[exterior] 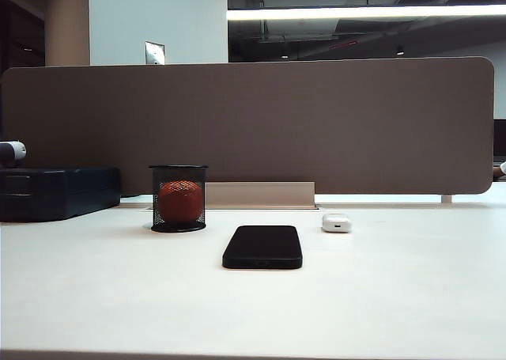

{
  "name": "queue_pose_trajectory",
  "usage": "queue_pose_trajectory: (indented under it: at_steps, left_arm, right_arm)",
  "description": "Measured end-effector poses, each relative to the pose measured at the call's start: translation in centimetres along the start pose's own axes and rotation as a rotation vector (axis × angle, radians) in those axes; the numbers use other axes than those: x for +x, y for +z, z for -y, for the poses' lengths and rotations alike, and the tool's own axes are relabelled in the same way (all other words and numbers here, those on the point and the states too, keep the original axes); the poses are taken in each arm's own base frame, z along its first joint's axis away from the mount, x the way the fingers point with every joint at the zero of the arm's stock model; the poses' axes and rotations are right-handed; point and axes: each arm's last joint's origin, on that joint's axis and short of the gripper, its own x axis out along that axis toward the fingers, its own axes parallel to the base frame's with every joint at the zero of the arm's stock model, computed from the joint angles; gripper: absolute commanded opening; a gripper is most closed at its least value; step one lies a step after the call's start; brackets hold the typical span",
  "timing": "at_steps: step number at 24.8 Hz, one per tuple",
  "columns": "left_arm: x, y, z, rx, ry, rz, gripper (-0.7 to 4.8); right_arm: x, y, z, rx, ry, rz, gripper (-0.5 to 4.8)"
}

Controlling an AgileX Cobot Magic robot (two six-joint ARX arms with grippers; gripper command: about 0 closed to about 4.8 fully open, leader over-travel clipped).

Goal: Find the wireless headphone case on the desktop and place it on the left side of the phone.

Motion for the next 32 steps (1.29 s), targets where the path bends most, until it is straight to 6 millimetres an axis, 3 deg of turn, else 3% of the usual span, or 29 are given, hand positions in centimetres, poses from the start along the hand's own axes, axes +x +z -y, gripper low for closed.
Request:
queue_pose_trajectory:
  at_steps: [9,12,17,24,32]
  left_arm:
    - [0.0,0.0,0.0,0.0,-0.008,0.001,-0.05]
    - [0.0,0.0,0.0,0.0,-0.008,0.001,-0.05]
    - [0.0,0.0,0.1,0.0,-0.021,0.001,-0.05]
    - [0.0,0.0,0.1,0.0,-0.022,0.001,-0.05]
    - [0.0,0.0,0.1,0.0,-0.022,0.001,-0.05]
  right_arm:
    - [-3.6,7.2,-0.7,-0.007,0.003,0.091,-0.05]
    - [-5.2,11.2,-1.0,-0.005,-0.001,0.074,-0.05]
    - [-6.1,17.3,-1.4,0.002,0.008,-0.032,-0.05]
    - [-5.7,22.2,-1.9,0.016,0.073,-0.133,-0.05]
    - [-5.2,25.2,-2.2,0.039,0.14,-0.249,-0.05]
